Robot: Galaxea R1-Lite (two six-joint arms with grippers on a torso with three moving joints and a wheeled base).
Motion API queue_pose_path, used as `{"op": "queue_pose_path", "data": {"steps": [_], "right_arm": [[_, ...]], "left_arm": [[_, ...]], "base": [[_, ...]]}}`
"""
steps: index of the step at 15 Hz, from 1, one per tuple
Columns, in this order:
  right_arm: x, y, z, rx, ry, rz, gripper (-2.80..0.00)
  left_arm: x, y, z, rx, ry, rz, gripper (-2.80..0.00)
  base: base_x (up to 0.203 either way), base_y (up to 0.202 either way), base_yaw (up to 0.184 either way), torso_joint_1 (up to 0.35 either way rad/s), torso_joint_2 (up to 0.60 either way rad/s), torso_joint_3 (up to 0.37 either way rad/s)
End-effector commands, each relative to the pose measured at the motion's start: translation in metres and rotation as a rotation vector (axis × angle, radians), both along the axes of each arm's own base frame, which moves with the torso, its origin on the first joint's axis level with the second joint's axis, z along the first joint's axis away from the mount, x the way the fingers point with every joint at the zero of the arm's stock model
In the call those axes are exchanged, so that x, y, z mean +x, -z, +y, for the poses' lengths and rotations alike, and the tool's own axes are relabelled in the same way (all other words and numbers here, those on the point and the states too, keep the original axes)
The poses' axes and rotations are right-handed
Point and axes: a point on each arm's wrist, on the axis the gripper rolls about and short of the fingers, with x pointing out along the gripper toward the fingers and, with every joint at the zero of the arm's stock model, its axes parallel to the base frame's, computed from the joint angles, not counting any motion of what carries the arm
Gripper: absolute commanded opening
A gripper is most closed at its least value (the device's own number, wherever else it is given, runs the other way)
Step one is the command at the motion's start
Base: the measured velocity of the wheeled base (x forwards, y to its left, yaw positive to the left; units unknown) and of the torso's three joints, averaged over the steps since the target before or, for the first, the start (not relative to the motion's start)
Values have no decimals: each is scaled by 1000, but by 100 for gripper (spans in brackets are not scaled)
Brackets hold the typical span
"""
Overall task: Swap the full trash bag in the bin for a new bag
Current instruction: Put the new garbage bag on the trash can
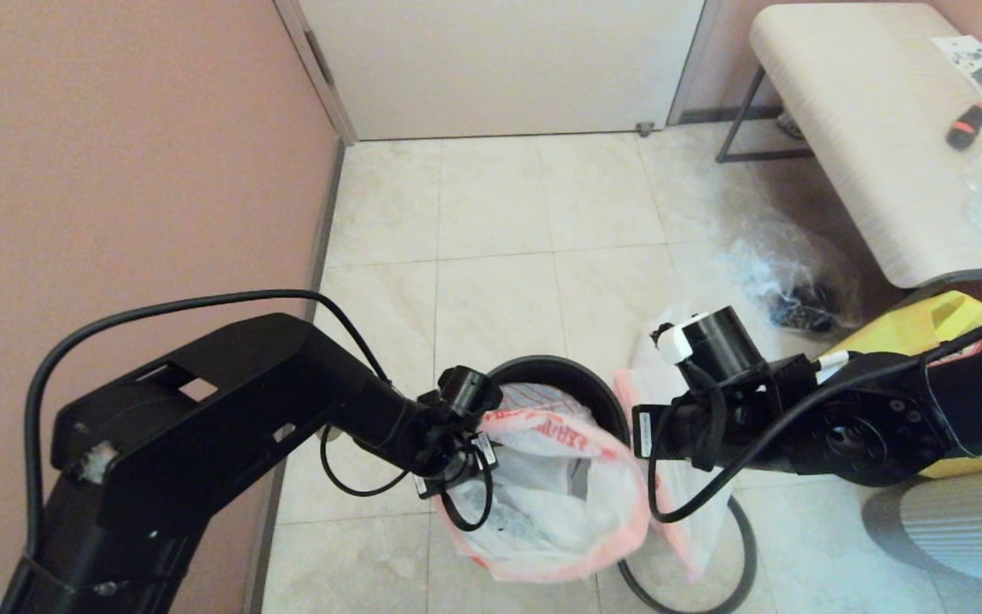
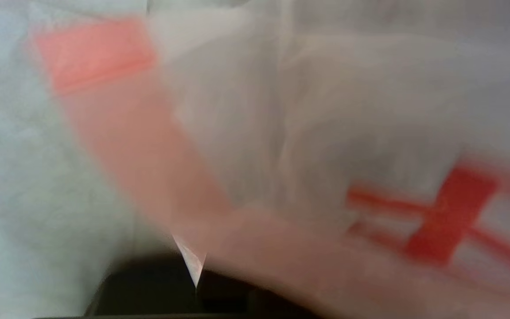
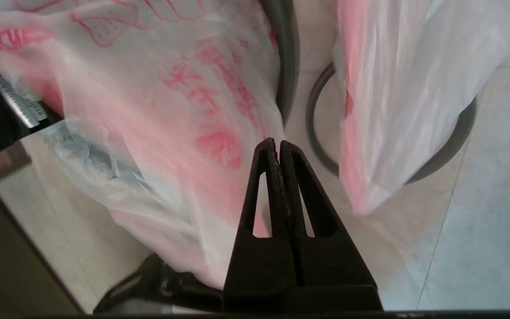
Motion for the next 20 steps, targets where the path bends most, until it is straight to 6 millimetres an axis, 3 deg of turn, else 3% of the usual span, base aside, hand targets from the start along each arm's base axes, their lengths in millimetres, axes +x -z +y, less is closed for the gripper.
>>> {"op": "queue_pose_path", "data": {"steps": [1,7,13,14,17,20], "right_arm": [[-10,4,10,-11,-36,17,-280],[-22,21,46,-44,-138,43,-280],[5,35,74,-39,-142,32,-280],[13,33,80,-27,-142,15,0],[24,28,91,-22,-146,3,0],[19,21,88,-21,-142,6,0]], "left_arm": [[3,-10,8,-12,-28,-18,-280],[17,-21,43,-35,-119,-58,-280],[25,-20,67,-51,-173,-74,-280],[26,-19,68,-51,-175,-75,-280],[30,-17,72,-67,-180,-91,-280],[31,-15,71,-65,-177,-89,-280]], "base": [[0,0,0,0,0,0],[0,0,0,0,0,0],[0,0,0,0,0,0],[0,0,0,0,0,0],[0,0,0,0,0,0],[0,0,0,0,0,0]]}}
